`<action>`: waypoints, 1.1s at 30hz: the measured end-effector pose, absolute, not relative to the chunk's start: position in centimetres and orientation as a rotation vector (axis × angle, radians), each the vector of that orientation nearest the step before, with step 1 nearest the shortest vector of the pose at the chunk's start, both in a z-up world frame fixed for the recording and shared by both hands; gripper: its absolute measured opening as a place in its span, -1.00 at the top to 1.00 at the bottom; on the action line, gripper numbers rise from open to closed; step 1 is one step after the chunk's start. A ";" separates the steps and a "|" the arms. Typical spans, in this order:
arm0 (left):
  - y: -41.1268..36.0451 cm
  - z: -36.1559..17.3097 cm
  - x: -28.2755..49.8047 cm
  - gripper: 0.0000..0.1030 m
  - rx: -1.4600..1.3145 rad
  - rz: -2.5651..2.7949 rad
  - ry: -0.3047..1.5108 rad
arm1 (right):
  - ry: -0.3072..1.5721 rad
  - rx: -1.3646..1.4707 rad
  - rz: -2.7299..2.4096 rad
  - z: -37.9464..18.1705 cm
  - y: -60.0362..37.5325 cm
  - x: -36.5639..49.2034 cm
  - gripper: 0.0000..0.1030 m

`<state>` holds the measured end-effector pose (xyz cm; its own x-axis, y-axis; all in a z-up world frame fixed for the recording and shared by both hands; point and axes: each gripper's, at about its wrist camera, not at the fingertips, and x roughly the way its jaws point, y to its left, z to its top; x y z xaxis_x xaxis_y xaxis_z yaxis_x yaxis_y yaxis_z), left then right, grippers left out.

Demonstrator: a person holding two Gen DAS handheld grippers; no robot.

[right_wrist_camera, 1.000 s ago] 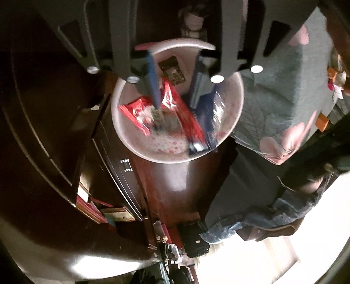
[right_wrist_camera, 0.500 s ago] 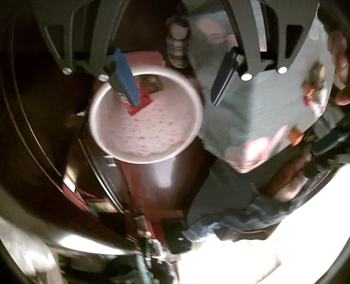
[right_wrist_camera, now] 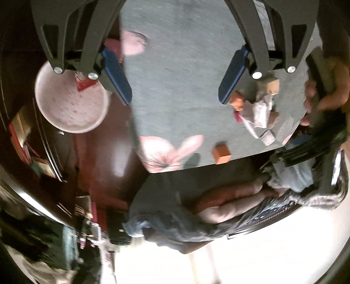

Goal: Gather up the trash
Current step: 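Return both tools to the table toward the tissue packet and orange cube, then grasp the white tissue packet with the left tool while the right tool grasps the orange cube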

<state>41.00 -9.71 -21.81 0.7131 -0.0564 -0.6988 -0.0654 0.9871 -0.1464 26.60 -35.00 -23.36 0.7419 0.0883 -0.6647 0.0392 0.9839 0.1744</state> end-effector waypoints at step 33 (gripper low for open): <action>-2.3 -28.6 49.9 0.19 -0.212 0.319 0.936 | 0.845 0.086 0.078 -26.3 -24.5 47.5 -0.59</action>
<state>49.86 -2.29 -28.61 0.5518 0.1761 -0.8151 -0.3580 0.9328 -0.0408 47.46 -24.54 -26.34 0.6616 0.1031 -0.7428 -0.0348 0.9937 0.1069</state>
